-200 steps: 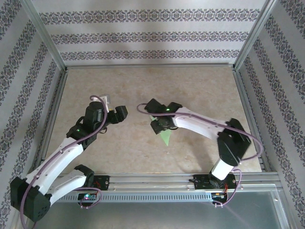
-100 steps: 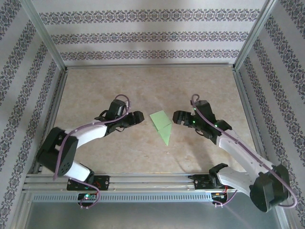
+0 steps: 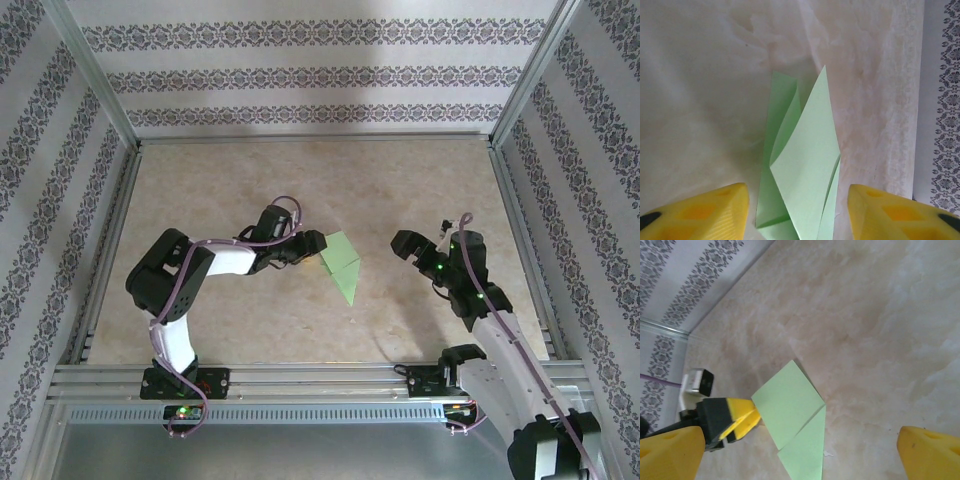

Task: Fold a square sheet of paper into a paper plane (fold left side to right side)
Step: Fold the wing for the fifth time at the center of the table.

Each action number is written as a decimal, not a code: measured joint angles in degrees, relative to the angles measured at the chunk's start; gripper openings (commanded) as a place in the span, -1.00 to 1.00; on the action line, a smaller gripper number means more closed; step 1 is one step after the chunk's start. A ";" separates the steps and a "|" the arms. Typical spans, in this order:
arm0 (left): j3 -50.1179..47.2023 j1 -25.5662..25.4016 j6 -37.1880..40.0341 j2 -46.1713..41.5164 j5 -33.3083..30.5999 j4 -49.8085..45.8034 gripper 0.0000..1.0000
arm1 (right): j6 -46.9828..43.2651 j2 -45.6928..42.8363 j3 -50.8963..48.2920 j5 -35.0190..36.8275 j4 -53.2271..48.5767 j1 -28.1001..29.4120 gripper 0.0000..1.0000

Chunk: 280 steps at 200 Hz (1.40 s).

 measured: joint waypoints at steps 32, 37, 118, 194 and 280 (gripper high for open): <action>2.16 -0.33 -0.81 3.06 1.11 1.07 -0.25 | 0.13 -0.55 -0.13 -2.97 0.52 -1.57 0.96; 2.45 -0.33 -0.90 3.41 1.27 1.07 -0.30 | 0.15 -0.52 -0.24 -3.45 0.70 -1.84 0.96; -0.20 0.20 2.60 -1.73 4.04 1.29 -1.00 | -4.07 10.47 -1.38 -19.06 7.41 -3.78 0.83; -10.36 4.37 10.05 -20.39 18.53 5.33 -1.00 | -12.28 26.91 1.75 -29.62 15.06 6.47 0.96; -12.39 4.48 8.87 -19.15 24.83 12.13 -1.00 | -13.75 37.79 9.53 -34.25 21.73 14.36 0.46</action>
